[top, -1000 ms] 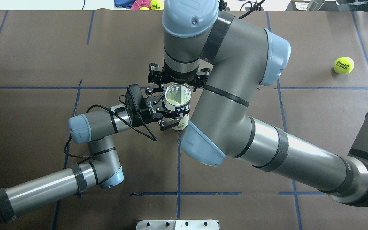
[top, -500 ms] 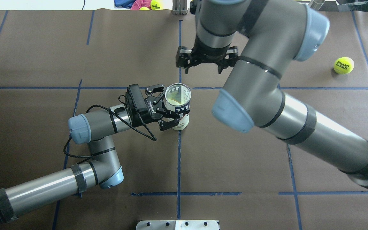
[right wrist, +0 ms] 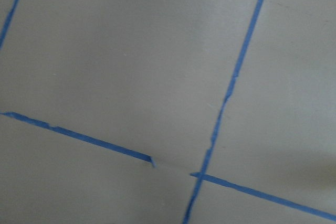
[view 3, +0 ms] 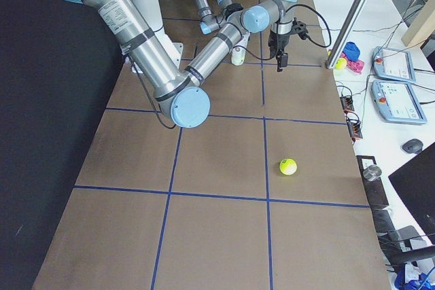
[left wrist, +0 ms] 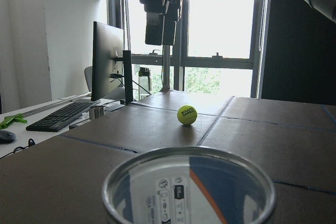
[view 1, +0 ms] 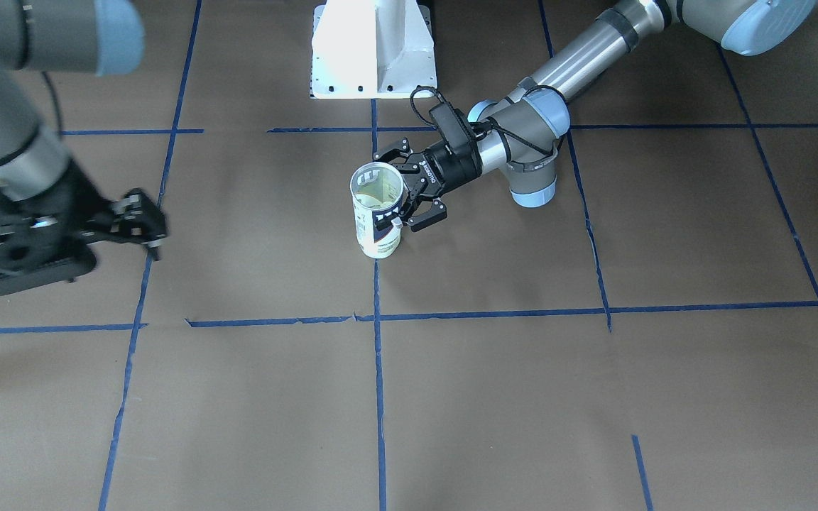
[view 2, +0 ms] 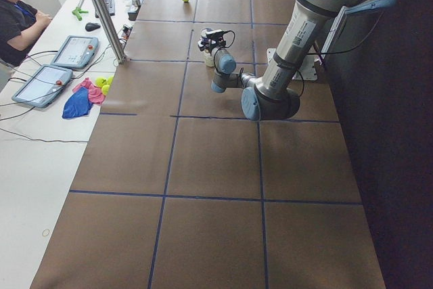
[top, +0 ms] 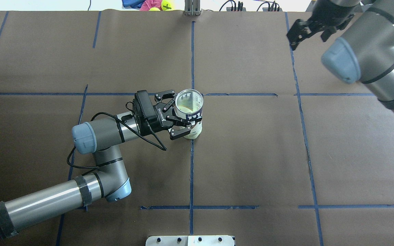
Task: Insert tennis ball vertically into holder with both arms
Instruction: 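Move the right gripper back to the second tennis ball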
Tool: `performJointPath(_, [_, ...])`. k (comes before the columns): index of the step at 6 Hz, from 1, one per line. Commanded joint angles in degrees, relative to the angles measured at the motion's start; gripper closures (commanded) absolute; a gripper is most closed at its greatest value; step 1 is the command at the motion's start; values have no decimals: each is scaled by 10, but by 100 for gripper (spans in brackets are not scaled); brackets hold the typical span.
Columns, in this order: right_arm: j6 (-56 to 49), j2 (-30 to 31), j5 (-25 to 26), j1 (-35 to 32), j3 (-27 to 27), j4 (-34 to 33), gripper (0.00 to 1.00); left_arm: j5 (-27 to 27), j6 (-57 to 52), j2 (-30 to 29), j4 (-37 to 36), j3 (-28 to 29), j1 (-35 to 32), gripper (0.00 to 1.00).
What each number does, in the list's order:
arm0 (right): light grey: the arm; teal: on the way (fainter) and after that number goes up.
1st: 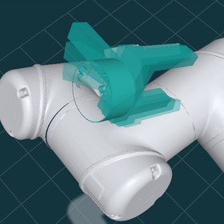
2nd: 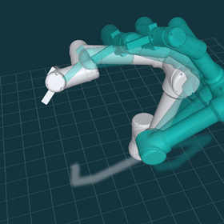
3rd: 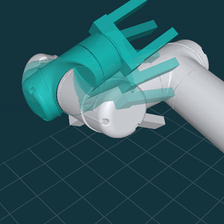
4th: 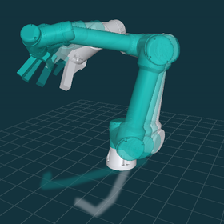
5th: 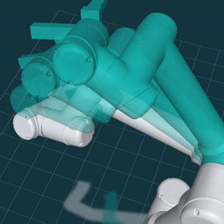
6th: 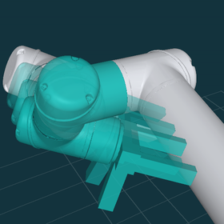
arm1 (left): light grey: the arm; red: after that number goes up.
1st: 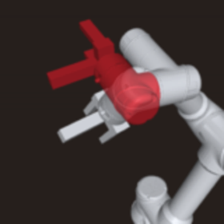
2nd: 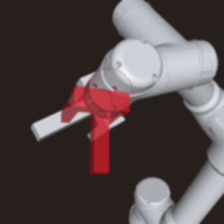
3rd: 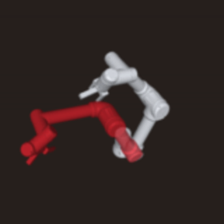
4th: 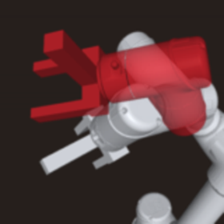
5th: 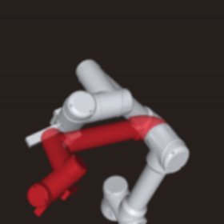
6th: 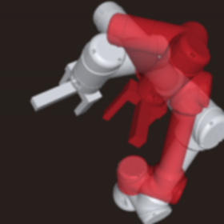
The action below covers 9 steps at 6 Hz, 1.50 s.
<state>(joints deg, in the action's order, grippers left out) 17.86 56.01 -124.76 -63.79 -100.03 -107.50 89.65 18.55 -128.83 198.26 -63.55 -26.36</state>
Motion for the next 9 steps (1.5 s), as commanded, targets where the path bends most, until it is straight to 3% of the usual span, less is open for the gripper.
performJointPath(1, [-225,54,-42,-103,79,11,0,0,0,1,1,0,0,20])
performJointPath(3, [-249,103,-68,-128,260,288,0,0,-1,1,1,0,-1,20])
performJointPath(4, [-252,106,-65,-128,327,362,0,-1,-1,1,1,-1,-1,20])
performJointPath(9, [-247,113,-15,-67,361,388,0,0,0,1,-1,-4,-1,20])
